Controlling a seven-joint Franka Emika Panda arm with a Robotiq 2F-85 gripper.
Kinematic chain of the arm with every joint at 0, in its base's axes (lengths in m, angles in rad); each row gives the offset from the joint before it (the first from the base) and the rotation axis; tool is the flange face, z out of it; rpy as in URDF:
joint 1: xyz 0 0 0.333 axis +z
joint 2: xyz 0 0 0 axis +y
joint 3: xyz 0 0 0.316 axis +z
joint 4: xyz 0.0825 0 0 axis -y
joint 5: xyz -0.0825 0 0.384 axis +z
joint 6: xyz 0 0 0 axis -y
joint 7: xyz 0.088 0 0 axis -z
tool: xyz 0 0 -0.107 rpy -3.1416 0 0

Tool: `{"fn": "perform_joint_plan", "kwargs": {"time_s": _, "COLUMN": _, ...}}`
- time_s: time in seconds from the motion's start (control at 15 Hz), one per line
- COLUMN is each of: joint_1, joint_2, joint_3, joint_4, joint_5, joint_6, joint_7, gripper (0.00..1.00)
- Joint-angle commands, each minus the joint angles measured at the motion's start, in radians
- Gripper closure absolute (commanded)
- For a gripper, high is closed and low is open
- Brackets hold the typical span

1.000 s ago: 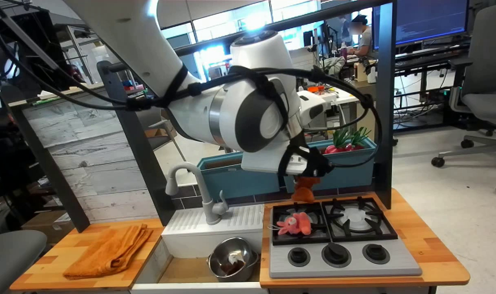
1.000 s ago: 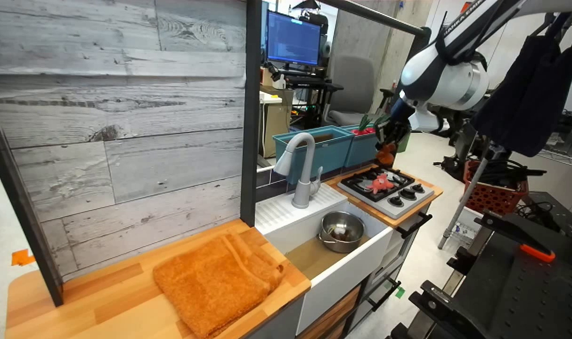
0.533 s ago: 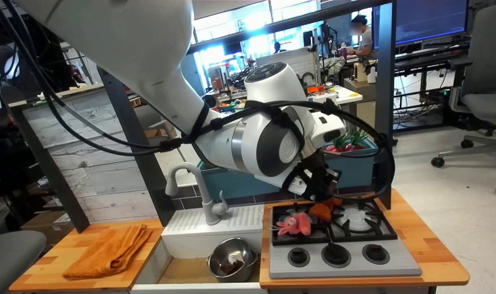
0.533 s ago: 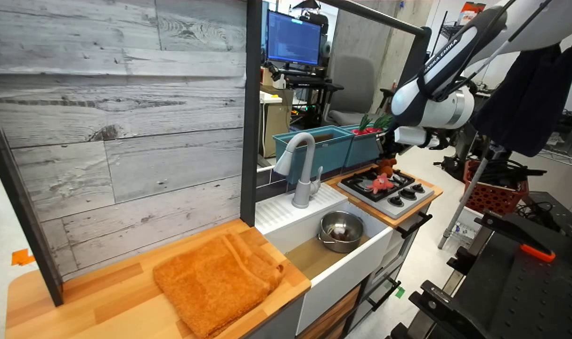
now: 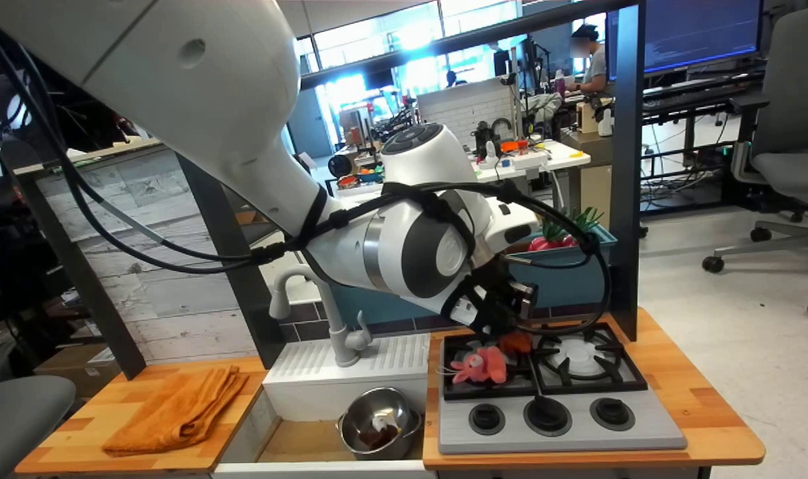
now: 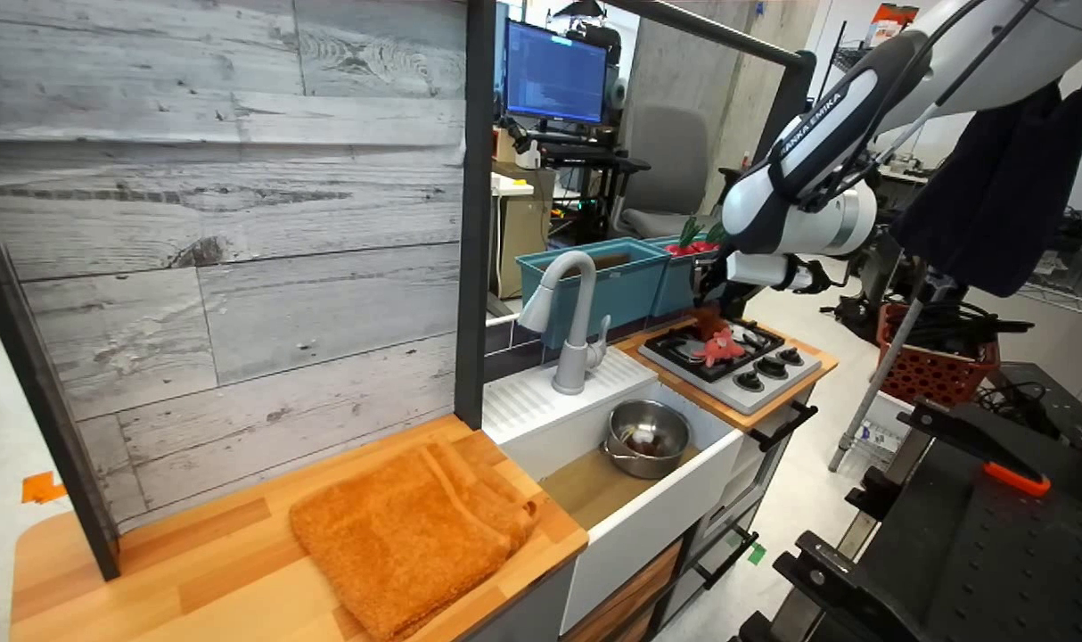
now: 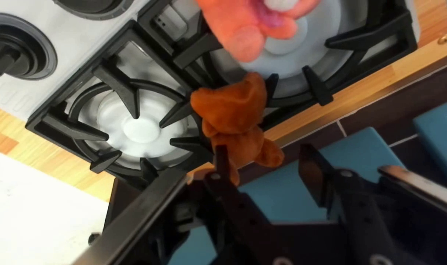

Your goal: Use the towel to wipe the left side of the countertop, remove two plush toys from the silver pot and put them on the stove, place one plush toy from the pot on the left side of the countertop

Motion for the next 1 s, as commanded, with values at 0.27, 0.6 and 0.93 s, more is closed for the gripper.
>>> {"fn": "perform_joint_plan", "kwargs": {"time_s": 0.27, "joint_1": -0.007, "joint_2": -0.163, "joint_3": 0.04, "joint_4": -0.203, "joint_5": -0.037, "joint_6": 0.073, "joint_7": -0.144, "gripper": 0.0}}
{"fn": "perform_joint_plan", "kwargs": {"time_s": 0.6, "joint_1": -0.053, "joint_2": -0.35, "joint_3": 0.141, "joint_4": -0.407, "joint_5": -0.132, "joint_6": 0.001, "joint_7": -0.355, "gripper": 0.0}}
{"fn": "perform_joint_plan", "kwargs": {"time_s": 0.93, "joint_1": -0.1, "joint_2": -0.445, "joint_3": 0.279, "joint_4": -0.463, "joint_5": -0.123, "joint_6": -0.207, "joint_7": -0.505, "gripper": 0.0}}
